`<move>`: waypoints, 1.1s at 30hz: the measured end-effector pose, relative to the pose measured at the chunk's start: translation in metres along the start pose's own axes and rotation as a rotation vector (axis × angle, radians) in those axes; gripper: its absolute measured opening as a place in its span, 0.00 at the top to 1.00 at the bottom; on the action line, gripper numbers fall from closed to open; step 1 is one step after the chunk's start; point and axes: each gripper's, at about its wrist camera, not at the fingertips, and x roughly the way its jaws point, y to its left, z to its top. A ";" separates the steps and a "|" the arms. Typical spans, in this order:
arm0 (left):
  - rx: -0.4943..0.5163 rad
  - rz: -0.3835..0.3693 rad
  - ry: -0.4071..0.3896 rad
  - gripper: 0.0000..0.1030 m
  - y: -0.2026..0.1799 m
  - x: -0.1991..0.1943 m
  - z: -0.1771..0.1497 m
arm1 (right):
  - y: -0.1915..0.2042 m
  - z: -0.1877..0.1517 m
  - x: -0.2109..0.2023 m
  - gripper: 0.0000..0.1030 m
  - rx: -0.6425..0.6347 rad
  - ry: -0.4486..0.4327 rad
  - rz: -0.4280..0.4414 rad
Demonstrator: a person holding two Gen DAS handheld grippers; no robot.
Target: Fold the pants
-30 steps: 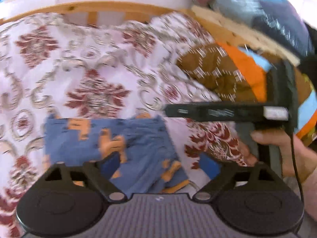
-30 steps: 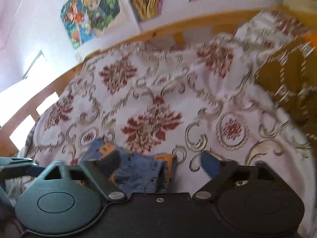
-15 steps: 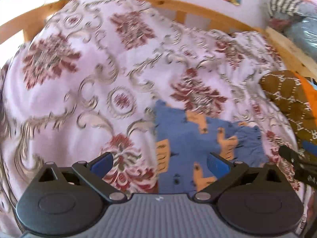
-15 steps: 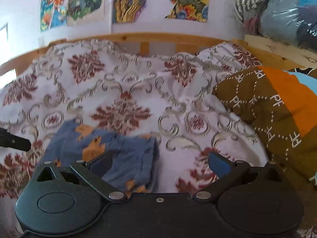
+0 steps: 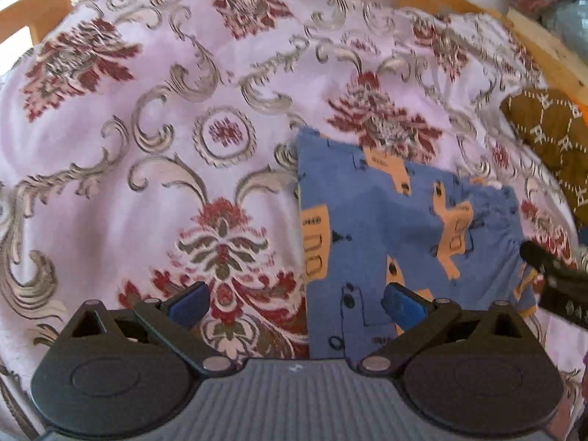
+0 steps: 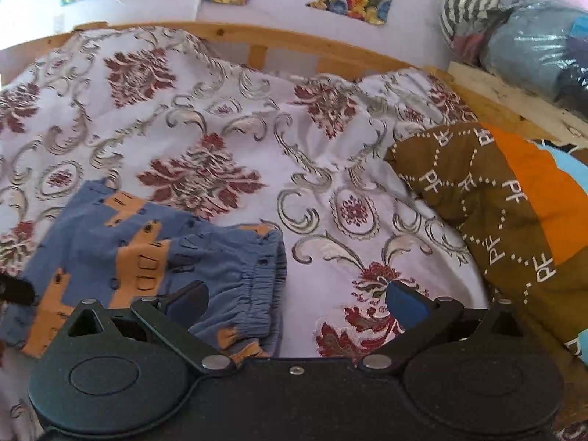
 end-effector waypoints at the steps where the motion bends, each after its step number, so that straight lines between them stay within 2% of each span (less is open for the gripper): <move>1: 0.006 0.000 0.016 0.00 -0.001 0.003 -0.001 | -0.001 -0.003 0.004 0.01 -0.002 0.013 -0.009; 7: 0.025 0.033 0.112 0.00 -0.002 0.022 -0.006 | -0.012 -0.022 0.012 0.01 0.002 0.093 0.003; 14: 0.039 0.042 0.129 0.00 -0.003 0.023 -0.010 | -0.017 -0.034 0.002 0.01 -0.022 0.121 0.014; 17: 0.041 0.047 0.139 0.00 -0.003 0.021 -0.009 | -0.019 -0.034 -0.014 0.01 -0.032 0.091 -0.002; 19: 0.031 0.042 0.146 0.00 0.002 0.014 -0.008 | -0.021 -0.035 -0.025 0.01 -0.066 0.036 -0.032; 22: -0.016 0.043 0.072 0.00 0.011 -0.003 -0.005 | -0.024 -0.025 -0.031 0.01 -0.074 -0.053 -0.045; 25: -0.054 0.035 -0.017 0.00 0.015 -0.015 0.005 | -0.019 -0.005 -0.017 0.01 -0.083 -0.117 -0.027; 29: 0.033 0.083 -0.019 0.00 0.001 0.000 0.039 | -0.002 0.013 0.023 0.01 -0.152 -0.126 -0.009; 31: 0.068 0.085 -0.055 0.00 -0.005 0.018 0.053 | 0.001 0.014 0.041 0.01 -0.164 -0.121 -0.016; 33: 0.080 0.095 -0.049 0.00 -0.007 0.041 0.058 | -0.001 0.010 0.053 0.01 -0.153 -0.094 -0.010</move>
